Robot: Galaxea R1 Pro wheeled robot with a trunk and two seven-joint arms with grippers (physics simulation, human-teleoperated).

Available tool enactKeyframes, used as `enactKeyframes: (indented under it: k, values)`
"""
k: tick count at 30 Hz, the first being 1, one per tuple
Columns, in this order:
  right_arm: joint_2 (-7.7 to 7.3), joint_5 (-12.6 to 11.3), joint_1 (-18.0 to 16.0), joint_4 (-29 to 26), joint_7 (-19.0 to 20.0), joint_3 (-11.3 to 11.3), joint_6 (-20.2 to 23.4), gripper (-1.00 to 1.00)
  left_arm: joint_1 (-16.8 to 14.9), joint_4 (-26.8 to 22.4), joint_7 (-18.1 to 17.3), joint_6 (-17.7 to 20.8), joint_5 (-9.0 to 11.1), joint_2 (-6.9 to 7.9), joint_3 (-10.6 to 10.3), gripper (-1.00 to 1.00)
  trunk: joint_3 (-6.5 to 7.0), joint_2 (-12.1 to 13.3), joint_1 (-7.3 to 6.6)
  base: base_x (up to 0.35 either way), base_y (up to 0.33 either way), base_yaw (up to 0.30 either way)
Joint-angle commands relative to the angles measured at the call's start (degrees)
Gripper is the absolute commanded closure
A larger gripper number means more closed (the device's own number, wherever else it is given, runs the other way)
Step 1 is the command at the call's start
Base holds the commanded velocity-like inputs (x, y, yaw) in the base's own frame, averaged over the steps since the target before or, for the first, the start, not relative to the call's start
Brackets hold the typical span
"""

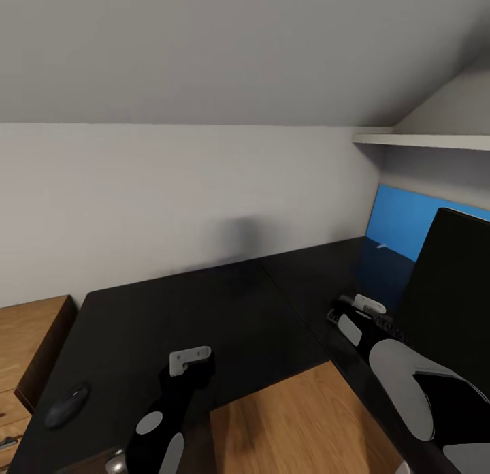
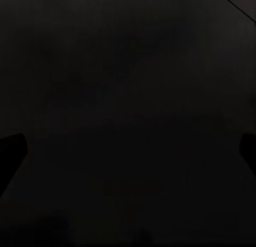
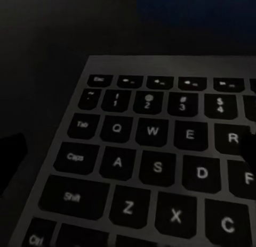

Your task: In the bedroom, organize the workspace by keeping the computer under the desk, ensuring the monitor is on the desk, placing the keyboard on the desk next to the monitor, placing the mouse on the desk next to the keyboard, moving the folder from the swivel chair onto the desk next to the mouse, stacking the notebook on top of the folder with the pen on top of the notebook, and positioning the swivel chair next to the desk.

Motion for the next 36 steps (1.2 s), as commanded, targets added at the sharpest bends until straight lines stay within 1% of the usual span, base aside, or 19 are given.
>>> enactKeyframes:
  k: [1, 20, 36]
  values:
    - [0.02, -0.02, -0.04, 0.00, 0.02, -0.44, -0.21, -1.00, -0.04, -0.07, 0.53, 0.18, 0.60, 0.01, -0.07, -1.00, -0.24, -0.45, 0.22, 0.000, 0.000, 0.000]
    - [0.00, -0.02, -0.04, 0.00, 0.02, -0.44, -0.12, -1.00, -0.04, -0.07, 0.53, 0.18, 0.59, 0.10, 0.22, -1.00, -3.65, -8.07, 4.40, 0.000, 0.000, 0.000]
    - [0.23, -0.02, -0.04, 0.00, -0.03, -0.42, -0.17, -1.00, -0.04, -0.07, 0.53, 0.09, 0.59, 0.18, 0.30, -1.00, -3.65, -8.07, 4.40, 0.000, 0.000, 0.000]
